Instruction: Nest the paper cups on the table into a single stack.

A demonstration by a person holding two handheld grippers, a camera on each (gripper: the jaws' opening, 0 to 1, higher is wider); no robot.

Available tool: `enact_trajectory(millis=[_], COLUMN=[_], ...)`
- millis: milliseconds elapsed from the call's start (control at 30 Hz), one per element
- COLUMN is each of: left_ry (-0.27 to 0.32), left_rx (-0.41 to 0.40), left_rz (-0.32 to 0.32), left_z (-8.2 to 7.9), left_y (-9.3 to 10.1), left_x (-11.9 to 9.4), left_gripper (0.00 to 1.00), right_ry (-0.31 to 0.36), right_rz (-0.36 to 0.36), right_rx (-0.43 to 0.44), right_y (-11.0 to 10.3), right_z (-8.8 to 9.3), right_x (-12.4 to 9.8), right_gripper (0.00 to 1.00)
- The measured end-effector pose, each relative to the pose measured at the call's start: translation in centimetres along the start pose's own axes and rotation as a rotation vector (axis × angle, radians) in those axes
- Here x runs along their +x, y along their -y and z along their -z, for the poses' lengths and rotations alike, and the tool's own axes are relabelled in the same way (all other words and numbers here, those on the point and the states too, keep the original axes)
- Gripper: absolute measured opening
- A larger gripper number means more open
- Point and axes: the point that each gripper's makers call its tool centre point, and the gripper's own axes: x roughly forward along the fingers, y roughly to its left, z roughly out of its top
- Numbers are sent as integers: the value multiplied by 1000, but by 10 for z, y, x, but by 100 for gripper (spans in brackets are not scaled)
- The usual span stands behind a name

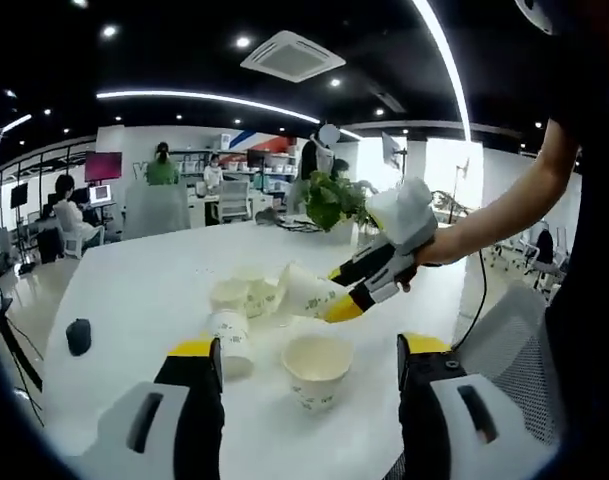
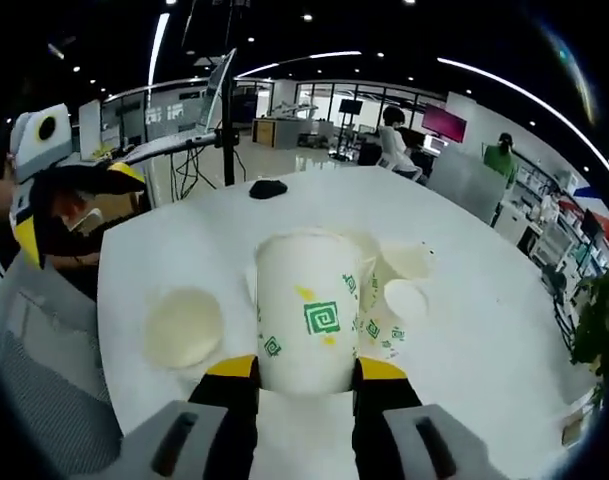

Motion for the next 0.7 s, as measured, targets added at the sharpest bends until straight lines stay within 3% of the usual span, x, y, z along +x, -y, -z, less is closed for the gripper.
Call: enact_trajectory(millis=[467,700], left_ry=[40,40], left_rx=[-53,-51], left_rz=[81,144], left_z=[-36,-45], left_y=[1,9], left_x=[16,18], left_gripper=[42,33], right_ry=[109,141], right_rz=[-70,-120], right_rx=[-59,-140], right_y=[-32,-51], right_z=[-34,-38], right_x=[-35,-45], right_gripper=[34,34])
